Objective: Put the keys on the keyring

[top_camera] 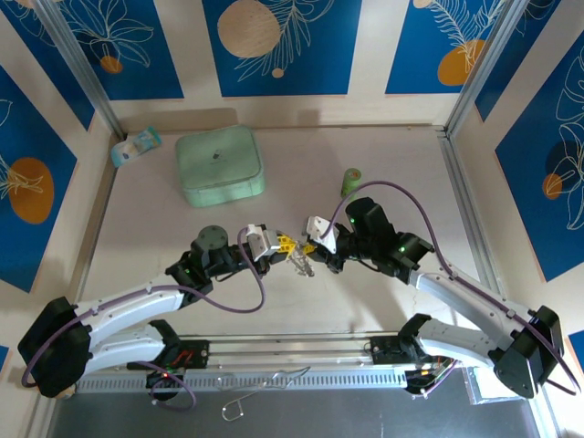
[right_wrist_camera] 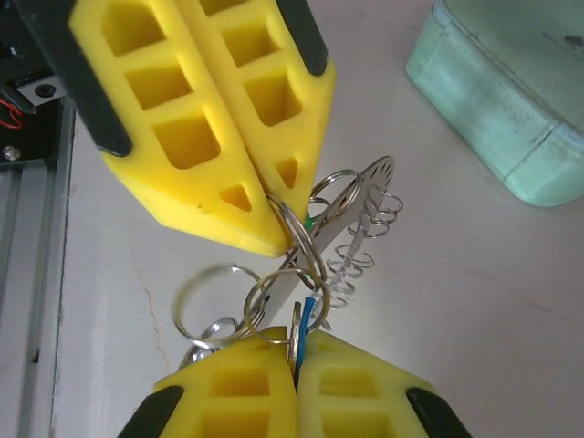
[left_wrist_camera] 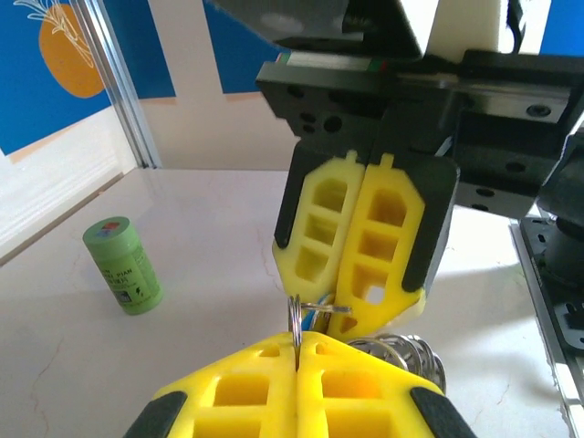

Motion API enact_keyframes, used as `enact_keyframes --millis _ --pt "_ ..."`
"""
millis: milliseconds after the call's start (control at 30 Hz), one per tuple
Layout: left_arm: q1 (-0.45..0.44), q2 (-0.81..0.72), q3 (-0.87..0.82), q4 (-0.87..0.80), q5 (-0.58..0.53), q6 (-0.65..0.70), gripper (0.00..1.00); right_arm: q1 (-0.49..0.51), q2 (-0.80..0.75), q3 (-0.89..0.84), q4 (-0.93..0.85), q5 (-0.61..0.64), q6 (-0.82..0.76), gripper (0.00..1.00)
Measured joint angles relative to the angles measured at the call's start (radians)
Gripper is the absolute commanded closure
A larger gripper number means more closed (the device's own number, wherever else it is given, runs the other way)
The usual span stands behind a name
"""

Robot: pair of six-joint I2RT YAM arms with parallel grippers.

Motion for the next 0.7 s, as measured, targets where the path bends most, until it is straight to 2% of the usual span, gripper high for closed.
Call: enact_keyframes --millis 267,700 --pt "0.0 0.001 -0.032 0.084 0.036 -0.023 1.0 0.013 0.06 0.002 0.018 -0.031 0.002 1.0" --pt "0.0 0.0 -0.032 0.032 0.042 0.022 1.0 0.009 0.018 0.021 -0.002 0.032 -0.013 1.0"
